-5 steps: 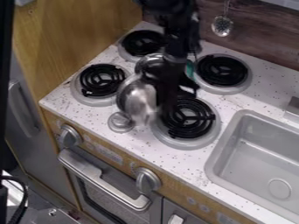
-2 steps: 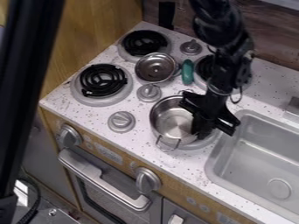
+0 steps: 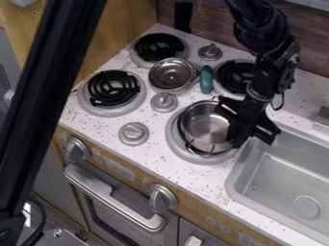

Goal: Take the pan from bottom left burner and put it on bottom right burner

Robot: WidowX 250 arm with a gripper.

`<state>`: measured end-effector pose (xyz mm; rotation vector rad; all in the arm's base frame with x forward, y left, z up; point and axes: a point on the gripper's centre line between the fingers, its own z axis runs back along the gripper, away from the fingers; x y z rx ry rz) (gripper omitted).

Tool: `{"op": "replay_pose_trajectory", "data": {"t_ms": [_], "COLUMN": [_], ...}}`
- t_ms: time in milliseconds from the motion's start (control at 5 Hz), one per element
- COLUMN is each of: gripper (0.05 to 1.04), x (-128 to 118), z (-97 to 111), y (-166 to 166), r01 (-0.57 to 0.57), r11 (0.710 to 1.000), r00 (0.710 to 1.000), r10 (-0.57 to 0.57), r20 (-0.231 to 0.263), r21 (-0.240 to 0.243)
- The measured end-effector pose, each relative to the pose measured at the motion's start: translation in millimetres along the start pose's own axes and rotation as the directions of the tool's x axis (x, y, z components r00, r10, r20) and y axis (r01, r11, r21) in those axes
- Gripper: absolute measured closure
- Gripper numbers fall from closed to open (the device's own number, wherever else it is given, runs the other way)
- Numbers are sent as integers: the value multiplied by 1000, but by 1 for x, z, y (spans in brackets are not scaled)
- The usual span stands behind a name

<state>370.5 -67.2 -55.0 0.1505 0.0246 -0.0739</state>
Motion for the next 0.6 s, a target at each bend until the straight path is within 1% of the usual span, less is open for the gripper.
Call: {"op": "replay_pose_trajectory", "data": {"t_ms": [200, 400, 600], "gripper": [1021, 995, 831], "x": [6, 5, -3], "z": [1, 0, -7], "y": [5, 10, 22], "r01": [-10, -41, -88], "r11": [1000, 999, 996], "r00": [1000, 999, 995], "r10": [10, 41, 88], "r20": [-6, -19, -53], "r21": [5, 5, 7]}}
